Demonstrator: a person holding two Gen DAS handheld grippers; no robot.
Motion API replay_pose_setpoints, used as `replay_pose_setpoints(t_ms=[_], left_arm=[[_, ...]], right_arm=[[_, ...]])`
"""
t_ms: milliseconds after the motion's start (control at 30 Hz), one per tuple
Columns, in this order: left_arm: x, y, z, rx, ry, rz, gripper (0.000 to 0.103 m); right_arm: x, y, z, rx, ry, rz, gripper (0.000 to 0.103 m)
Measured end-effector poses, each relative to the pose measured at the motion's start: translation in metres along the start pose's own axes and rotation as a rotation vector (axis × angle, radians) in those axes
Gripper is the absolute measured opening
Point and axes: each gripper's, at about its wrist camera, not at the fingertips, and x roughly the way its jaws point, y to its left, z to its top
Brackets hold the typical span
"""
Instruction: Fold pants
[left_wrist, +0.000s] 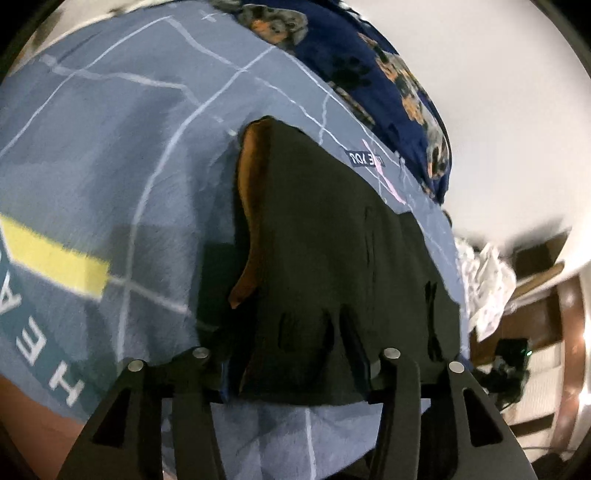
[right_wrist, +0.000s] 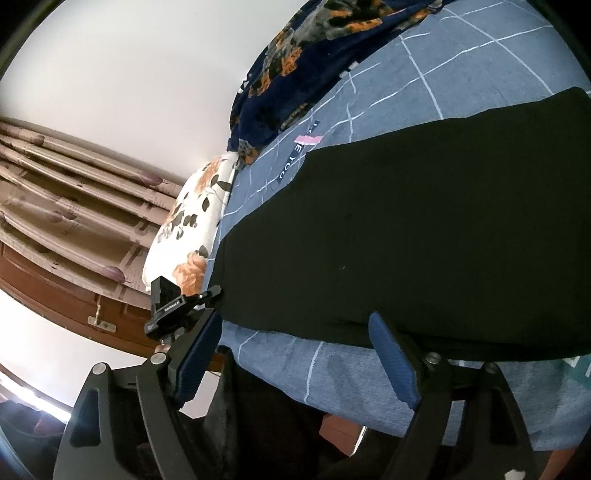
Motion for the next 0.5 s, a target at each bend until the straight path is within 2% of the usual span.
replay_pose_setpoints(t_ms=[67,133,267,367,500], left_arm=[[0.005,-0.006,0.003,0.035,-0.005,0.032,0.049],[0.008,-0.013,0.005,0.061,0.005,0.065,0.035],[0.002,-0.029,0.003,0.108,-0.015,0.119,0.031],[-0.013,-0.048,0.005,0.126,-0.056,0.093,0.03],[-0.034,-0.089,0.007,0.205,-0.118,0.054,0.03]], right_arm=[[0.001,-0.001,0.0,0.0,0.003,0.0,0.081],[0.002,-0.001,-0.001,-0.001,0.006,0.0,0.081],[0.001,0.001,-0.002,-0.018,-0.005,0.0,0.081],[-0.001,-0.002,-0.001,-0.009,-0.016,0.004,0.081],[-0.003,-0.011,0.0,0.035,-0.029,0.024,0.082]])
